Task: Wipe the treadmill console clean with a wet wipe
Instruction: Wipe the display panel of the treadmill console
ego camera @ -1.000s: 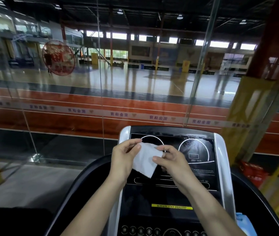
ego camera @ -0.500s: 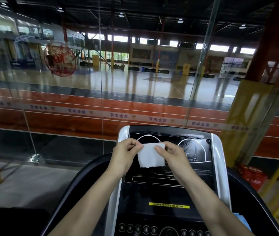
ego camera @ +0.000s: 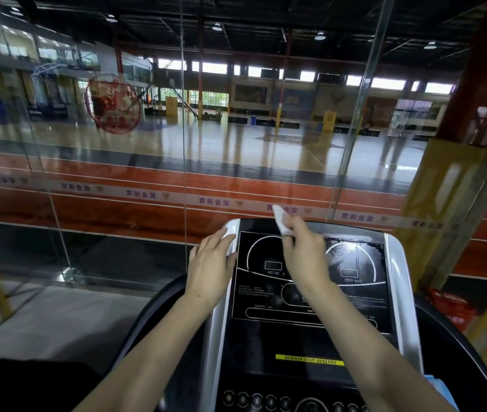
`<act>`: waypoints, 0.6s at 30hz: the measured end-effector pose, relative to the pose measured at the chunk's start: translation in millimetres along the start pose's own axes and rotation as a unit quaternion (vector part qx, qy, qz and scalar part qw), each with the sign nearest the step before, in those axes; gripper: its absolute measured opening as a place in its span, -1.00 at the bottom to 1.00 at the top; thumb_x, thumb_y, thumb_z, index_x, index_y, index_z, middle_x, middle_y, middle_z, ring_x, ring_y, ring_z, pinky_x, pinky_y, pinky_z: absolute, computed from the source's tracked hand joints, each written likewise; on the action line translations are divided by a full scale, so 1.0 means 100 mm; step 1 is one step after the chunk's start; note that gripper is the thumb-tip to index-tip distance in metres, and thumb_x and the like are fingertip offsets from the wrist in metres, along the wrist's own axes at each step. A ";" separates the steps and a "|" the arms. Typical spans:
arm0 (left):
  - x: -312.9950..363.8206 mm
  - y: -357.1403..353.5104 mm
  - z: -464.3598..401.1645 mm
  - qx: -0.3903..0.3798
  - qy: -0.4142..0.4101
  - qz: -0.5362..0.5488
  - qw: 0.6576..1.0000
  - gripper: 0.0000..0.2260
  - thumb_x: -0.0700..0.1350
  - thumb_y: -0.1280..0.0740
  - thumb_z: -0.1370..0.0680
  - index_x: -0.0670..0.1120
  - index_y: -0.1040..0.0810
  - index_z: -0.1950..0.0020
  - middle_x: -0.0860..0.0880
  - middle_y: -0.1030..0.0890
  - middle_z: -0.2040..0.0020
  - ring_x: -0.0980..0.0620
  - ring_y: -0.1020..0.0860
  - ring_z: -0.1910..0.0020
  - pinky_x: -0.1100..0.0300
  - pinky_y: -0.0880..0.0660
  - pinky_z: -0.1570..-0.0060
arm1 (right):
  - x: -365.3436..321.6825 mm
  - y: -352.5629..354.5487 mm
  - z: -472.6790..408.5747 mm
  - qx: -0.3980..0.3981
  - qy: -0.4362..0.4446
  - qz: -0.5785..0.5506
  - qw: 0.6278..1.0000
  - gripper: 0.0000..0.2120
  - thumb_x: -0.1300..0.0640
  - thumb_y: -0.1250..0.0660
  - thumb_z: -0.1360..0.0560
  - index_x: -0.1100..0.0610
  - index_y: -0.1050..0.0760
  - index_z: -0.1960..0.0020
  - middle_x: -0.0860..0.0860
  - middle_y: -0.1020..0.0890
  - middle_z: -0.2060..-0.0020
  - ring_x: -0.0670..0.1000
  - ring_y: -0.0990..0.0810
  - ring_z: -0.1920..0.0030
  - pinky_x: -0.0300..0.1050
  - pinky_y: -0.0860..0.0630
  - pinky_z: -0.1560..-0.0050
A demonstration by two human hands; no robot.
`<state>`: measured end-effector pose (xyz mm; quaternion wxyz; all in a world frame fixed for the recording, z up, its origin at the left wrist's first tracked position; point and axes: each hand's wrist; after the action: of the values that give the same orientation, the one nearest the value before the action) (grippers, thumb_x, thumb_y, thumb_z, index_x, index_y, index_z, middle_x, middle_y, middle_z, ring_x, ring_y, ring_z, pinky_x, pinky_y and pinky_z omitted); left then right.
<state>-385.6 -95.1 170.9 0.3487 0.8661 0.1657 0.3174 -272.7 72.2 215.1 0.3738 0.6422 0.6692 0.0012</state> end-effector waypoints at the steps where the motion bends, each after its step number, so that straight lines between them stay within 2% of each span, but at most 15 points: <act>1: -0.04 -0.04 0.00 -0.021 -0.005 -0.021 1.000 -0.58 -0.05 -0.27 -0.69 -0.01 -0.39 -0.56 0.00 -0.31 -0.62 -0.05 -0.31 -0.56 -0.05 -0.24 -0.48 | 0.01 -0.11 0.03 -0.037 0.040 0.038 0.998 -0.71 0.38 -0.39 -0.51 0.19 -0.60 -0.21 0.23 -0.73 0.00 0.29 -0.70 0.07 0.11 -0.64 0.15; 3: -0.15 -0.15 0.04 -0.041 -0.024 -0.071 0.996 -0.52 -0.05 -0.20 -0.72 -0.04 -0.23 -0.65 -0.01 -0.10 -0.70 -0.05 -0.20 -0.63 -0.05 -0.19 -0.55 | 0.07 -0.33 0.15 -0.120 0.077 0.094 0.985 -0.54 0.47 -0.38 -0.44 0.28 -0.57 -0.33 0.26 -0.67 -0.23 0.30 -0.68 -0.20 0.20 -0.68 -0.06; 5: -0.24 -0.24 0.09 -0.047 -0.036 -0.115 0.992 -0.49 0.00 -0.10 -0.75 -0.03 -0.07 -0.69 0.02 0.07 -0.70 -0.06 -0.04 -0.68 -0.04 -0.03 -0.63 | 0.21 -0.52 0.31 -0.156 0.130 0.132 0.970 -0.49 0.47 -0.39 -0.43 0.29 -0.55 -0.37 0.22 -0.56 -0.42 0.21 -0.55 -0.43 0.19 -0.56 -0.36; 7: -0.30 -0.29 0.10 -0.043 -0.043 -0.129 0.990 -0.50 0.04 -0.01 -0.75 0.00 0.00 -0.69 0.05 0.12 -0.69 -0.04 0.07 -0.68 -0.08 0.15 -0.64 | 0.25 -0.58 0.42 -0.188 0.149 0.150 0.959 -0.45 0.23 -0.33 -0.61 0.27 -0.34 -0.56 0.13 -0.33 -0.58 0.13 -0.30 -0.61 0.03 -0.21 -0.60; 9: -0.33 -0.34 0.10 -0.032 -0.052 -0.137 0.989 -0.50 0.03 -0.01 -0.75 -0.01 -0.02 -0.69 0.04 0.11 -0.70 -0.04 0.09 -0.68 -0.13 0.16 -0.63 | 0.23 -0.55 0.52 -0.219 0.138 0.174 0.950 -0.34 -0.13 -0.07 -0.72 0.19 -0.03 -0.68 0.04 -0.02 -0.66 0.03 0.04 -0.69 -0.07 0.10 -0.65; 11: -0.36 -0.38 0.10 -0.023 -0.057 -0.146 0.987 -0.51 0.00 -0.02 -0.75 -0.02 -0.04 -0.69 0.03 0.08 -0.70 -0.06 0.06 -0.68 -0.16 0.10 -0.63 | 0.22 -0.53 0.57 -0.242 0.130 0.199 0.941 -0.30 -0.25 0.16 -0.70 0.15 0.08 -0.69 0.02 0.14 -0.67 -0.03 0.22 -0.68 -0.08 0.22 -0.65; 13: -0.39 -0.42 0.13 -0.022 -0.053 -0.150 0.987 -0.49 0.02 0.01 -0.74 -0.01 -0.02 -0.70 0.03 0.09 -0.71 -0.08 0.08 -0.68 -0.19 0.08 -0.63 | 0.24 -0.56 0.55 -0.209 0.142 0.199 0.947 -0.35 -0.18 0.17 -0.71 0.17 -0.11 -0.67 0.04 0.01 -0.69 -0.03 0.14 -0.68 -0.07 0.10 -0.67; 15: -0.41 -0.45 0.14 -0.028 -0.050 -0.154 0.986 -0.47 0.02 0.04 -0.73 0.01 0.02 -0.70 0.04 0.12 -0.71 -0.08 0.12 -0.68 -0.22 0.08 -0.62 | 0.33 -0.61 0.49 -0.164 0.156 0.211 0.951 -0.45 -0.04 0.08 -0.73 0.19 -0.34 -0.58 0.08 -0.18 -0.66 0.00 0.00 -0.68 -0.08 0.02 -0.67; 16: -0.41 -0.46 0.15 -0.028 -0.049 -0.153 0.987 -0.47 0.02 0.05 -0.73 0.01 0.04 -0.70 0.05 0.13 -0.71 -0.08 0.13 -0.68 -0.22 0.09 -0.62 | 0.38 -0.63 0.47 -0.152 0.161 0.223 0.949 -0.48 0.00 0.05 -0.73 0.19 -0.37 -0.56 0.09 -0.23 -0.64 0.02 -0.04 -0.67 -0.09 0.05 -0.67; 18: -0.40 -0.47 0.16 -0.026 -0.048 -0.155 0.986 -0.48 0.02 0.06 -0.73 0.02 0.06 -0.70 0.06 0.16 -0.71 -0.08 0.15 -0.68 -0.23 0.09 -0.62 | 0.45 -0.68 0.45 -0.159 0.167 0.236 0.944 -0.49 0.01 0.03 -0.73 0.18 -0.32 -0.60 0.11 -0.25 -0.64 0.05 -0.07 -0.67 -0.09 0.12 -0.66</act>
<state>-408.0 -90.3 111.3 0.4237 0.8347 0.2729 0.2219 -304.0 77.2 126.9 0.3427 0.7046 0.5423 0.3034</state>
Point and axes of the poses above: each hand's wrist, its own z-axis away from the middle knuckle, its own y-axis out of the back of the hand, x = y × z
